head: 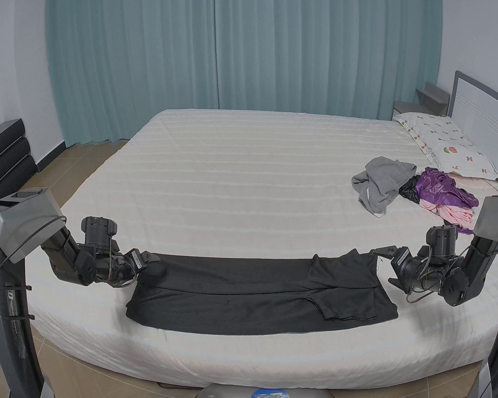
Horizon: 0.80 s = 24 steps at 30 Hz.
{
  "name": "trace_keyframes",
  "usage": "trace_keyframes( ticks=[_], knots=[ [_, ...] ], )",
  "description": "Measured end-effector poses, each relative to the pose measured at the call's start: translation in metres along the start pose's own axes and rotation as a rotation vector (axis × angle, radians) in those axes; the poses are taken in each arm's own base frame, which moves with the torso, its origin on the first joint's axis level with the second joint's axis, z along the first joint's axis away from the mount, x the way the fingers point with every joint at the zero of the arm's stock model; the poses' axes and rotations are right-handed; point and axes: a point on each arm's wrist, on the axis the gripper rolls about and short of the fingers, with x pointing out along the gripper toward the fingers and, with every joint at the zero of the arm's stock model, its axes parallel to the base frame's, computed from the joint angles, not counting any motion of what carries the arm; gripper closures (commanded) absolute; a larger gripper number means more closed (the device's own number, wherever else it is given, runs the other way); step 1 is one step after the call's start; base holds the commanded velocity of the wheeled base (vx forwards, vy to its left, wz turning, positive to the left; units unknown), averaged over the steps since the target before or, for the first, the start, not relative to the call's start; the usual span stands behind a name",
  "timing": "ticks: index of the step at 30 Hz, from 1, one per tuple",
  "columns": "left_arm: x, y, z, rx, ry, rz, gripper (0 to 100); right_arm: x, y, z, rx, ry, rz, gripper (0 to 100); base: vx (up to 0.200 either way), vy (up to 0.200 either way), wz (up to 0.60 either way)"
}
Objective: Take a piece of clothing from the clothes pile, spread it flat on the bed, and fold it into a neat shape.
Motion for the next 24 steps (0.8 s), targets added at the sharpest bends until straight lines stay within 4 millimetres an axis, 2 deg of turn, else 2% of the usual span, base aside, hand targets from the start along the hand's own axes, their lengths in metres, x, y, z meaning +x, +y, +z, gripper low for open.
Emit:
trace_keyframes(
  ticks=[9,24],
  knots=[
    [-0.004,-0.002,-0.008,0.078,0.022,0.002,0,0.002,-0.011,-0.01,0.014,0.038,-0.038,0,0.0,0.0,0.0],
    [0.011,-0.005,-0.022,0.173,0.032,0.065,0,0.003,-0.015,-0.013,0.004,0.026,-0.018,0,0.0,0.0,0.0]
  ],
)
